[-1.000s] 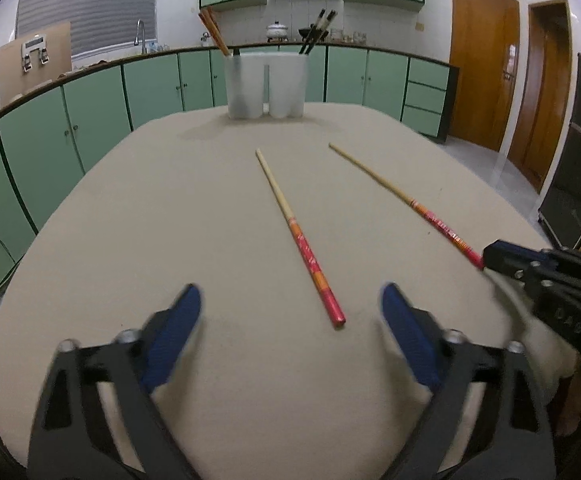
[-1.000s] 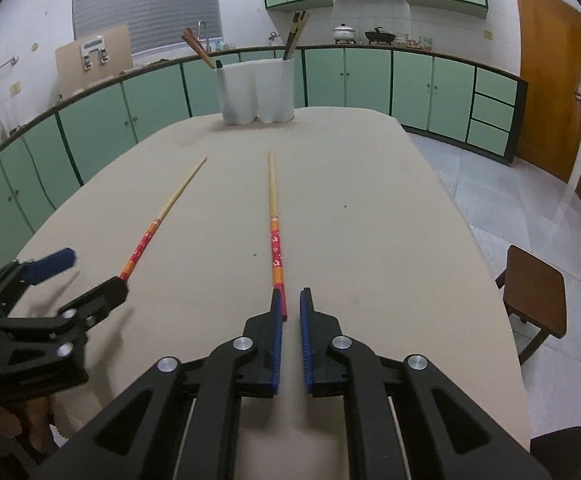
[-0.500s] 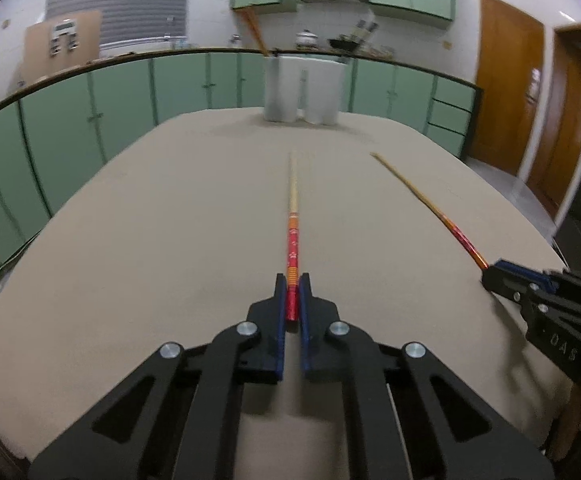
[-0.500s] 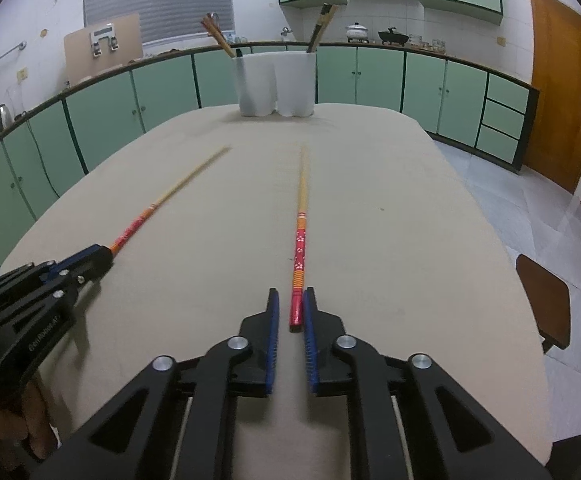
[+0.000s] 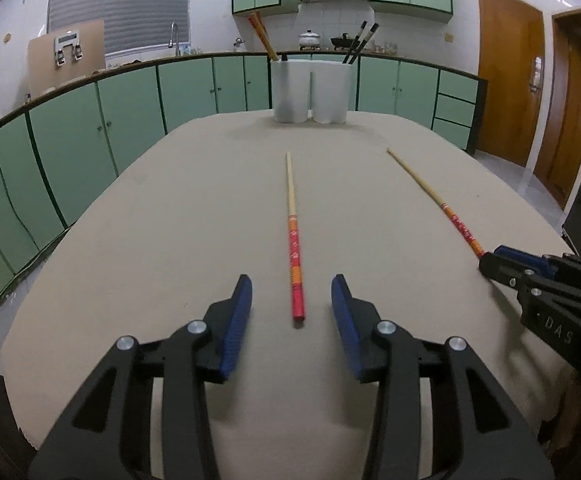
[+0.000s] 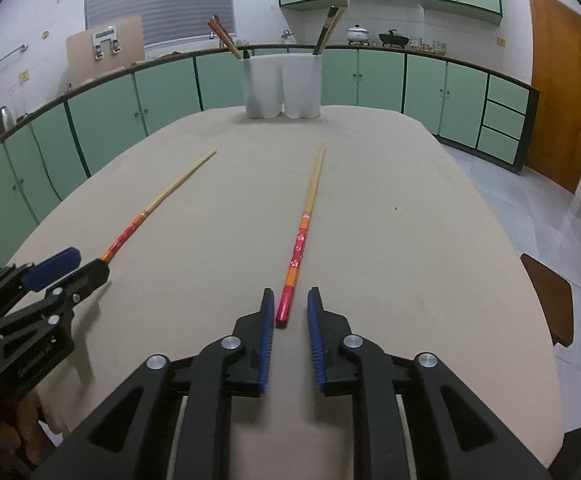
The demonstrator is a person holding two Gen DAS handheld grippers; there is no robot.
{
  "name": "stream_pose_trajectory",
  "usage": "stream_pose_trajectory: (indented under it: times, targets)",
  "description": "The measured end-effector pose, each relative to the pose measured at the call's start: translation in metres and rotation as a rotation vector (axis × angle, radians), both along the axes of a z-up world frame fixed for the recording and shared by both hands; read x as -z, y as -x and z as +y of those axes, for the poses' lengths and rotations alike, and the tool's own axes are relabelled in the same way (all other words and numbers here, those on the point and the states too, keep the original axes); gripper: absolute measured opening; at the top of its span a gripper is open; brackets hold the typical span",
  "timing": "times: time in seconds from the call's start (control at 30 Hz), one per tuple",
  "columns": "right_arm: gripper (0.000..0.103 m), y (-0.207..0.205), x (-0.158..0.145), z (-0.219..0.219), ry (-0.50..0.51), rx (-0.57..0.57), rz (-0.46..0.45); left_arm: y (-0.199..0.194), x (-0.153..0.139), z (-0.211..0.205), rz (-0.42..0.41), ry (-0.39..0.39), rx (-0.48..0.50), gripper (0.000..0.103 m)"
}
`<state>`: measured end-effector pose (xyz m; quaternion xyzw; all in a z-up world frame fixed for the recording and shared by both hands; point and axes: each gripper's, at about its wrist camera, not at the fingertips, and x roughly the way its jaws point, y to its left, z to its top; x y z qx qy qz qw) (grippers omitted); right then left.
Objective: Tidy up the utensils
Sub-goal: 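Grasp a red-patterned chopstick with the right tool while the left tool grasps another, then carry both red-patterned chopsticks to the white holder and lower them in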
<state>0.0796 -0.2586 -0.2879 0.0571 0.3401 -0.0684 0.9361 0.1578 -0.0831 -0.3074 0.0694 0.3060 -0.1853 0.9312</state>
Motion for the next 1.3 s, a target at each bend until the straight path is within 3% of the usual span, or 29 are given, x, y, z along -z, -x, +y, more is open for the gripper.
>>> stream_pose_trajectory:
  times: [0.07, 0.1, 0.13, 0.17, 0.2, 0.33, 0.87, 1.1, 1.3]
  targets:
    - [0.018, -0.002, 0.001, 0.0, 0.009, 0.005, -0.008, -0.004, 0.004, -0.001, 0.014, -0.004, 0.011, 0.04]
    - [0.018, -0.003, 0.001, -0.001, 0.009, 0.008, -0.008, -0.004, 0.005, -0.001, 0.009, 0.0, 0.015, 0.035]
    - [0.014, -0.004, 0.001, -0.002, 0.004, 0.015, -0.006, -0.005, 0.005, -0.002, 0.008, 0.004, 0.026, 0.028]
    - [0.008, -0.005, 0.0, -0.003, 0.001, 0.02, -0.004, -0.005, 0.004, -0.003, 0.014, 0.01, 0.039, 0.012]
    - [0.007, -0.004, 0.0, -0.004, -0.003, 0.022, -0.003, -0.006, 0.003, -0.003, 0.021, 0.016, 0.043, 0.006]
    - [0.006, 0.0, -0.005, -0.007, -0.022, 0.023, -0.001, -0.005, -0.001, -0.004, 0.056, 0.035, 0.05, 0.005]
    - [0.006, 0.04, -0.076, -0.006, -0.044, -0.013, -0.072, 0.005, -0.072, 0.016, 0.148, 0.06, 0.01, 0.005]
    - [0.006, 0.045, -0.118, -0.004, -0.011, -0.052, -0.138, 0.014, -0.11, 0.021, 0.123, 0.061, 0.028, 0.005]
    - [0.006, 0.04, -0.137, -0.003, 0.001, -0.077, -0.166, 0.017, -0.133, 0.025, 0.1, 0.067, 0.043, 0.005]
